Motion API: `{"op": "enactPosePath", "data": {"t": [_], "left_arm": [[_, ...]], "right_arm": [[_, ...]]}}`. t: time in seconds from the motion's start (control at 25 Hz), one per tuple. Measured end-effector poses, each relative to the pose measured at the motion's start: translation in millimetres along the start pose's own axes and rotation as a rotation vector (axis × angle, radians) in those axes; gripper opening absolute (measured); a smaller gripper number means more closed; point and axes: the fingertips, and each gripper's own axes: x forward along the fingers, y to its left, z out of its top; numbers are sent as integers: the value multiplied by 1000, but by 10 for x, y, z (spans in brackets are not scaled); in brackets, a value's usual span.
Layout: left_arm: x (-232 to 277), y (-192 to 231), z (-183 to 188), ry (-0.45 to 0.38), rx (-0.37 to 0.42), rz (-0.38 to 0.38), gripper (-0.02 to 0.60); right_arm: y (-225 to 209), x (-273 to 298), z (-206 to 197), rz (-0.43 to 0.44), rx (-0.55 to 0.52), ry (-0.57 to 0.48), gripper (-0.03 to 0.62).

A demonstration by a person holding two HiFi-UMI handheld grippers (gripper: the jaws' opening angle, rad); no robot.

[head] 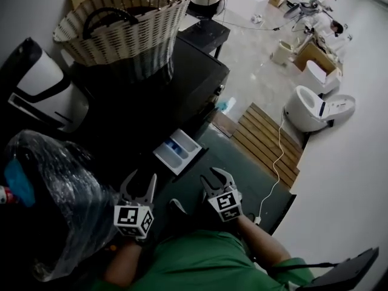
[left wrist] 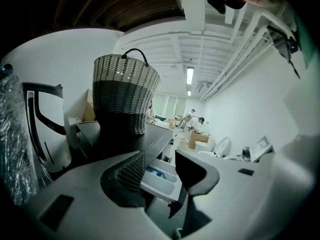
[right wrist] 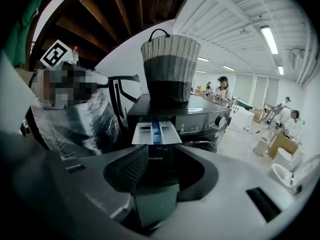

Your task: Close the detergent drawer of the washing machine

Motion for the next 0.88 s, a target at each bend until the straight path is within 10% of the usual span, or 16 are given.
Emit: {"op": "enactPosePath", "data": {"t": [0.88], "left_arm": [[434,-54,-292,140,-10,121,201]], "right_arm": [[-139,1045,-738,92,-74,148,221]]}}
